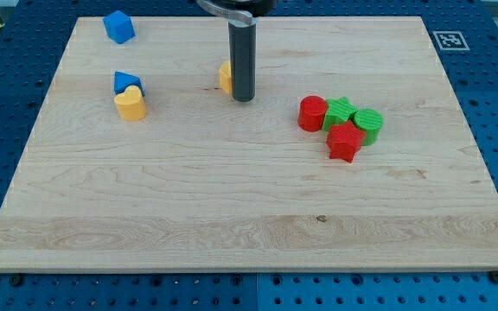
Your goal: Slide the yellow hexagon to the top center
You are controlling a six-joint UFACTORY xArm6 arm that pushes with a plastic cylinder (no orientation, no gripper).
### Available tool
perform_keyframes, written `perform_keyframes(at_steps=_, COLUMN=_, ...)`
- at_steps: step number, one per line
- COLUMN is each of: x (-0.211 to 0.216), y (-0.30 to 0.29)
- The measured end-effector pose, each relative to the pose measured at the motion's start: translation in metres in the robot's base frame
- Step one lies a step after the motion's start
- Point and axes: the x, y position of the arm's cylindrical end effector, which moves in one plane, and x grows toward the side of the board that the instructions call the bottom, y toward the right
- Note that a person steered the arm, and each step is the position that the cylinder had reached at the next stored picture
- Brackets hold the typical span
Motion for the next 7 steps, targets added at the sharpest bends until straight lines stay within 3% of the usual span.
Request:
perform_keyframes(at_steps=3, x=0.002, y=-0.036)
perform_keyframes(at_steps=5, x=-0.021, y=0.01)
perform_keyframes(at_steps=7, x=-0.031, y=0.019)
